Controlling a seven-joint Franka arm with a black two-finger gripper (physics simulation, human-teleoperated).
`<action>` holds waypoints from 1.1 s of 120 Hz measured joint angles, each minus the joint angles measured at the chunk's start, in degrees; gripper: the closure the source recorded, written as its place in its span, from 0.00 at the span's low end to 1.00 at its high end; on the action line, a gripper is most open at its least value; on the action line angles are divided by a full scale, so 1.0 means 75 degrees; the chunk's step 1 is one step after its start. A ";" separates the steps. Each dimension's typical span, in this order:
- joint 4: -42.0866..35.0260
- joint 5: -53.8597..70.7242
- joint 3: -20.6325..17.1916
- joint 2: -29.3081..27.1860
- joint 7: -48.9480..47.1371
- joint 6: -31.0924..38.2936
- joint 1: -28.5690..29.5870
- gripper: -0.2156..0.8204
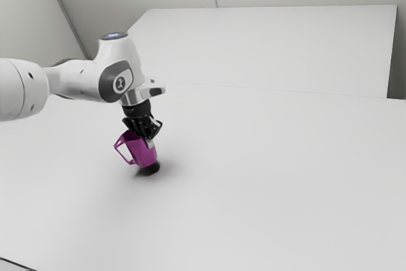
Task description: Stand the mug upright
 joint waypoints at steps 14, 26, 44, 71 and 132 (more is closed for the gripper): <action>-0.0152 0.0161 -0.0007 0.0026 -0.0104 0.0299 0.0006 0.97; -0.0196 0.0219 -0.0008 0.0092 -0.0180 0.0513 -0.0026 0.97; -0.0196 0.0249 -0.0011 0.0384 -0.0275 0.0812 -0.0063 0.97; -0.0170 0.0223 -0.0185 0.0348 -0.0330 0.0968 -0.0101 0.61; 0.1040 0.0368 0.0346 -0.0579 -0.0361 0.0010 -0.0329 0.24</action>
